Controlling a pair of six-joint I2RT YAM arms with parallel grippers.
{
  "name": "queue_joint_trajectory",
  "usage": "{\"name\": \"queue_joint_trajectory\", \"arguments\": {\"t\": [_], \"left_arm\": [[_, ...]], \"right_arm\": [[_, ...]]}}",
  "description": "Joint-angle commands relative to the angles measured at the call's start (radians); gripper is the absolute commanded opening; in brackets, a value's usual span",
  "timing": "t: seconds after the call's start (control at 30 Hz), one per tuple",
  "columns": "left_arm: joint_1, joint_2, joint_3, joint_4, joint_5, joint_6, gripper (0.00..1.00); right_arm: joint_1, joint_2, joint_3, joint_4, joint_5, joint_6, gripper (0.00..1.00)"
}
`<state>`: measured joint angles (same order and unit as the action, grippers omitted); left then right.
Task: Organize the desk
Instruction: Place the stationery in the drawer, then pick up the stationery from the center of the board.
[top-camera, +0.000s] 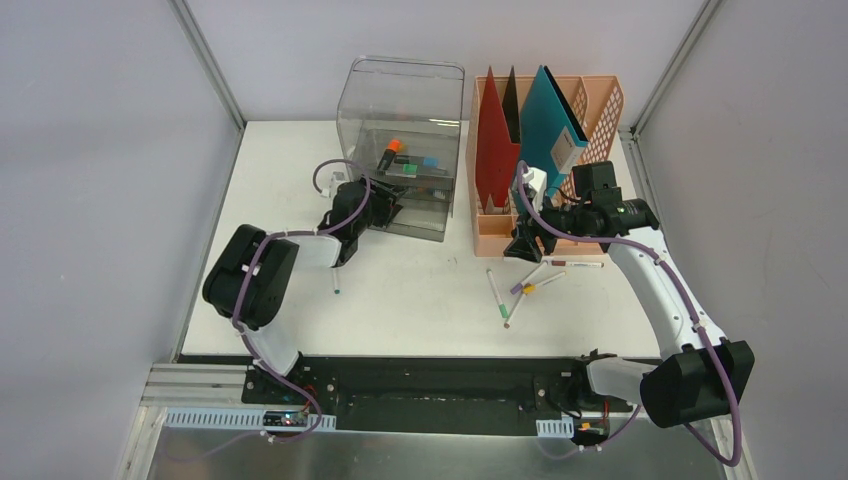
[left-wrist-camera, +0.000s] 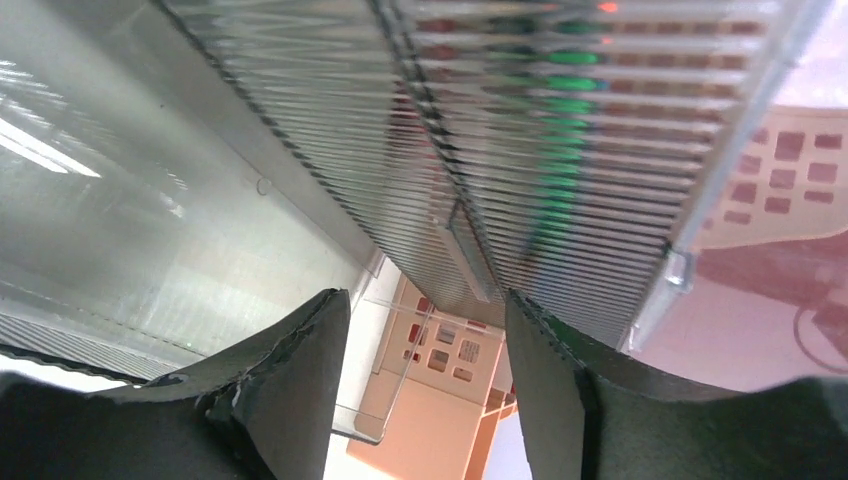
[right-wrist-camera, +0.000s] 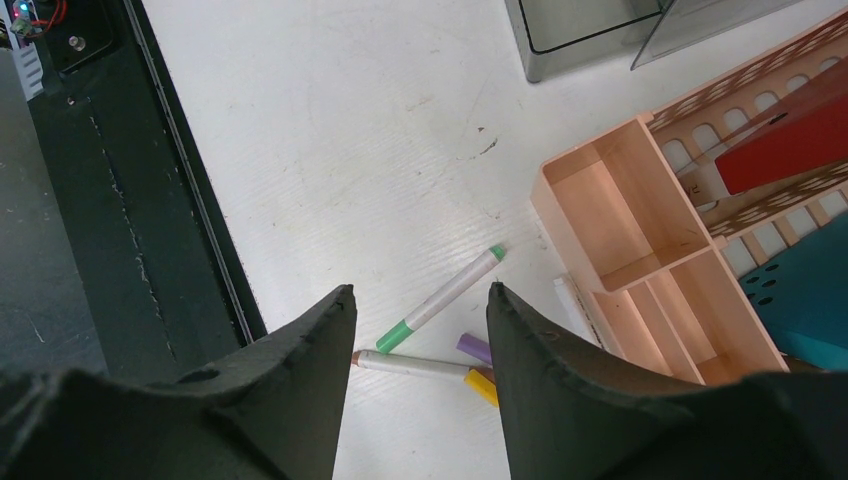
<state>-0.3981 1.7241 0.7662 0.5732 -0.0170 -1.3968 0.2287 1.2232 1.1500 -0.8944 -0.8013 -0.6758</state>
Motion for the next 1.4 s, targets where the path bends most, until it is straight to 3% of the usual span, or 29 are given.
{"name": "queue_joint_trajectory", "arguments": {"t": [0.0,0.33,0.53,0.73,0.9,1.13,1.37], "left_arm": [[0.005,-0.092,-0.019,0.086,0.055,0.119,0.61],[0.009,-0.226,-0.171,0.324,0.25,0.413,0.71],[0.023,-0.281,-0.217,0.3,0.366,0.535,0.8],[0.031,-0.394,-0.214,0.01,0.387,0.671,0.9],[0.031,-0.522,-0.221,-0.27,0.315,0.801,0.94],[0.031,-0.658,-0.22,-0.606,0.041,0.832,0.99],[0.031,-0.69,-0.223,-0.742,-0.194,0.753,0.99]], "right_arm": [[-0.006,-0.01,0.016,0.003,-0.032,-0.025,0.54],[-0.006,-0.007,0.016,0.003,-0.031,-0.024,0.54],[-0.007,-0.011,0.017,0.002,-0.03,-0.025,0.54],[-0.006,-0.01,0.017,0.002,-0.029,-0.026,0.54],[-0.006,-0.006,0.016,0.001,-0.029,-0.026,0.54],[-0.006,0.0,0.017,0.002,-0.032,-0.025,0.54],[-0.006,0.002,0.017,0.004,-0.03,-0.022,0.54]]}}
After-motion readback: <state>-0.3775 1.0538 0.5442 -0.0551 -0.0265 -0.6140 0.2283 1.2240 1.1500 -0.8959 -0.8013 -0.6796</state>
